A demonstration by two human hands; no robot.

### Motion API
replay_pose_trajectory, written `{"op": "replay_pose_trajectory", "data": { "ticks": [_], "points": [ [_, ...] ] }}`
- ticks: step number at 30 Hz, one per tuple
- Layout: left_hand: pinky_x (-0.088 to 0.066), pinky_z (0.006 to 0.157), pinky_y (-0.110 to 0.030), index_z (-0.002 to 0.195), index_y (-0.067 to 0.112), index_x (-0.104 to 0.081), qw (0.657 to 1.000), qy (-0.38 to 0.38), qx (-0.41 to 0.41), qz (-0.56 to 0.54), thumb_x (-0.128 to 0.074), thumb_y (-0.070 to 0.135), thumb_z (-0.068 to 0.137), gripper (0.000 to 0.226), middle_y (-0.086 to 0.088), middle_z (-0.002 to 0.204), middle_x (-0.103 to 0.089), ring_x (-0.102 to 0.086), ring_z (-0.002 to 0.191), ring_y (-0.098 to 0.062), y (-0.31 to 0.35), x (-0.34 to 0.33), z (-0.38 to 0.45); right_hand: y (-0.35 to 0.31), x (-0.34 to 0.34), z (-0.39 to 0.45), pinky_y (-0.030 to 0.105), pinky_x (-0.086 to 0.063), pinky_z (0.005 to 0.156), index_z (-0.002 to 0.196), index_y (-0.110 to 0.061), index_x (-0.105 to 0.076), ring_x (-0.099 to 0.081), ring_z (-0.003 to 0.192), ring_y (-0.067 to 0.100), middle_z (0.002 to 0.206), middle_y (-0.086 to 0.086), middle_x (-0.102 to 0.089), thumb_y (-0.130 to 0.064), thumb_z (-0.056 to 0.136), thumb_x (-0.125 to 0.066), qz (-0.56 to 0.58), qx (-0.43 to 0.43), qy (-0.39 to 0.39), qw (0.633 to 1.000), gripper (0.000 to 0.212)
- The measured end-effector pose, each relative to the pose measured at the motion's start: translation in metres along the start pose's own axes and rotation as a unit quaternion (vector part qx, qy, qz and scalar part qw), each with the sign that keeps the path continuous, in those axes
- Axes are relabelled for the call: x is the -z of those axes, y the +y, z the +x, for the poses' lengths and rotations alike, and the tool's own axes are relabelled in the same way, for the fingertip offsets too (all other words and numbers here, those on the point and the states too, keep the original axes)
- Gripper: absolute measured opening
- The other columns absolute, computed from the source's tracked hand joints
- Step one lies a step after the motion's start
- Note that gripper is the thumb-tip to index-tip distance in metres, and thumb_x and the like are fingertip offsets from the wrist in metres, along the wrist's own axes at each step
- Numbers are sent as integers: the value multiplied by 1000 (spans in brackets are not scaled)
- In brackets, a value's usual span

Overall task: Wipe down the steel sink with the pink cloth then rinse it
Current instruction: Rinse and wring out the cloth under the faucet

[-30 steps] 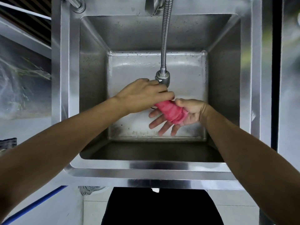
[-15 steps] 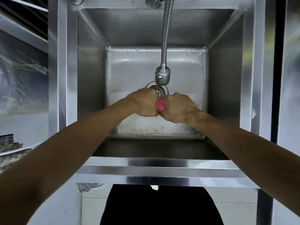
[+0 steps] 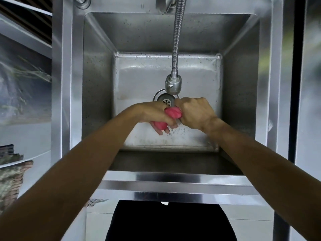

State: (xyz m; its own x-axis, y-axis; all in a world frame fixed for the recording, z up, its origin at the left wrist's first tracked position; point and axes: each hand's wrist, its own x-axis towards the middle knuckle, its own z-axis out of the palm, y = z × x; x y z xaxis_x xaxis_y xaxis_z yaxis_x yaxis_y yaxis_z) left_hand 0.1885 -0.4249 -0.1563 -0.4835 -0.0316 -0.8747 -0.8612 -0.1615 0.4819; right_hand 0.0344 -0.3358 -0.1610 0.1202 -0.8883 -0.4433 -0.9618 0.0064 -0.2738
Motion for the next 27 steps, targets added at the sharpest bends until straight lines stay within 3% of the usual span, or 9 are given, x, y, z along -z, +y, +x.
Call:
{"op": "replay_pose_trajectory", "data": {
  "ticks": [3, 6, 9, 12, 14, 16, 19, 23, 27],
  "points": [
    [-66, 74, -38, 111, 14, -70, 999, -13, 1, 52, -81, 17, 86, 27, -6, 102, -78, -79, 89, -20, 8, 9, -27, -9, 18, -23, 33, -48, 71, 114, -23, -54, -68, 86, 22, 100, -5, -67, -40, 90, -74, 60, -8, 20, 998, 36],
    [-62, 60, -31, 88, 29, -64, 961, 93, -74, 250, -78, 23, 84, 16, -1, 80, -72, -73, 68, -18, 22, 13, -52, -7, 60, -36, 26, -50, 75, 106, -35, -58, -66, 85, 8, 95, -16, -67, -59, 80, -79, 263, -43, -117, 957, 41],
    [-56, 64, -36, 95, 31, -62, 866, 231, -195, 398, -74, 27, 87, 15, 6, 79, -66, -65, 69, -17, 25, 18, -66, 26, 84, -25, 36, -56, 100, 116, -30, -71, -72, 105, 13, 110, -5, -77, -70, 72, -78, 480, -55, -247, 840, 60],
    [-50, 55, -36, 108, 12, -62, 750, 352, -297, 475, -78, 9, 79, 34, -6, 80, -66, -64, 67, -34, 21, 19, -65, 41, 73, -7, 44, -58, 98, 133, -18, -61, -68, 119, 27, 129, 8, -71, -68, 59, -88, 554, -19, -390, 735, 94],
    [-43, 46, -34, 100, 3, -62, 678, 389, -320, 536, -78, -6, 65, 40, -13, 74, -64, -62, 61, -36, 19, 18, -62, 37, 64, 3, 37, -62, 83, 133, -11, -60, -73, 102, 29, 121, 11, -73, -53, 63, -93, 561, 17, -434, 705, 88],
    [-31, 44, -29, 93, 3, -62, 634, 412, -287, 588, -78, -11, 58, 41, -13, 71, -61, -59, 58, -34, 12, 17, -57, 31, 64, 8, 26, -58, 62, 125, 1, -59, -66, 69, 14, 88, 2, -69, -47, 62, -95, 578, 19, -434, 691, 87],
    [-24, 45, -25, 84, 5, -60, 623, 418, -218, 624, -79, -14, 54, 41, -10, 64, -58, -56, 52, -30, 1, 13, -48, 21, 71, 8, 21, -48, 52, 115, -5, -59, -44, 56, 6, 65, -10, -53, -55, 63, -89, 546, 1, -405, 734, 78],
    [-29, 44, -27, 84, 10, -62, 652, 398, -137, 630, -81, 0, 65, 28, -5, 63, -63, -63, 53, -29, 4, -1, -37, -5, 68, 6, 28, -48, 55, 77, -22, -57, -48, 60, 13, 60, -8, -47, -52, 72, -88, 330, -73, -306, 890, 44],
    [-39, 65, -35, 103, 14, -62, 764, 351, -31, 540, -60, 9, 89, 15, -7, 86, -62, -63, 82, -34, 19, -9, -32, -22, 48, 5, 29, -44, 62, 68, -30, -52, -63, 74, 21, 71, -6, -59, -30, 83, -72, 203, -110, -125, 965, 25]
  ]
}}
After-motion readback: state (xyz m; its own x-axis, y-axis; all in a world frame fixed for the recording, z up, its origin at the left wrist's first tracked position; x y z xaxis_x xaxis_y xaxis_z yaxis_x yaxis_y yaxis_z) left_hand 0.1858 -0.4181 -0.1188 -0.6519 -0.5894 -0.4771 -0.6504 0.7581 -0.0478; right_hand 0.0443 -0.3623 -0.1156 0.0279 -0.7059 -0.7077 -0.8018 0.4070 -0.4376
